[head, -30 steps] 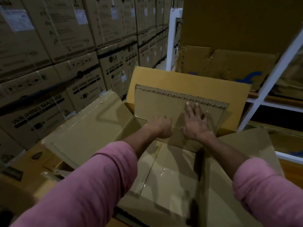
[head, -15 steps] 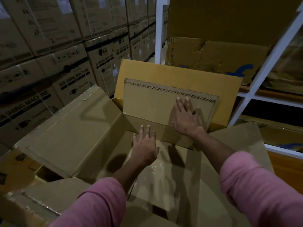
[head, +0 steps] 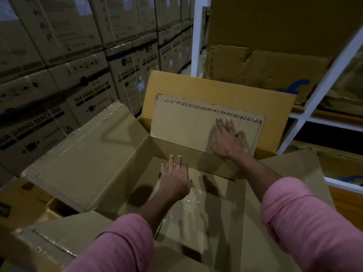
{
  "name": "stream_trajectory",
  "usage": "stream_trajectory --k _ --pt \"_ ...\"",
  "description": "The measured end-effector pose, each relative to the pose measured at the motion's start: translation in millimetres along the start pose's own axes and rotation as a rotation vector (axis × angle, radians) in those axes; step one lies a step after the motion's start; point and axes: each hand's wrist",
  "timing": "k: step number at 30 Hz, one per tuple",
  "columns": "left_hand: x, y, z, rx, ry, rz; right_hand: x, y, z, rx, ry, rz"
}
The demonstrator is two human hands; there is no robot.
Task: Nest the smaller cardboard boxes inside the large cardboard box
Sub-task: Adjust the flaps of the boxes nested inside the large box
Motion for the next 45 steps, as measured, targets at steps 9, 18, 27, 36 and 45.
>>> stream_trajectory --k 9,18,27,36,45 --pt "22.2 -33.4 10.7 -0.144 -0.015 -0.021 -19.7 -0.5 -37.0 0.188 -0.031 -0.158" --pt "28.0 -57.7 13.6 -0.148 0.006 -0.043 -22.0 -1.1 -53.7 0.215 -0.074 -0.144" --pt "32.6 -94.0 6.9 -0.181 0.036 -0.041 -28.1 -13.0 -60.5 0.147 -0.07 -0.118" --pt "41.1 -123.5 -9.1 -0.046 0.154 0.099 -32.8 -54.5 -90.1 0.18 -0.078 -0.058" --pt "44.9 -144.0 -41.9 -0.057 0.218 0.086 -37.4 -87.6 -144.0 0.151 -0.026 -0.078"
Point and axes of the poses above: each hand's wrist, its own z-axis towards the middle knuckle, its own y-axis out of the palm, x = y × z, and after that the axes turned 2 degrees about -z, right-handed
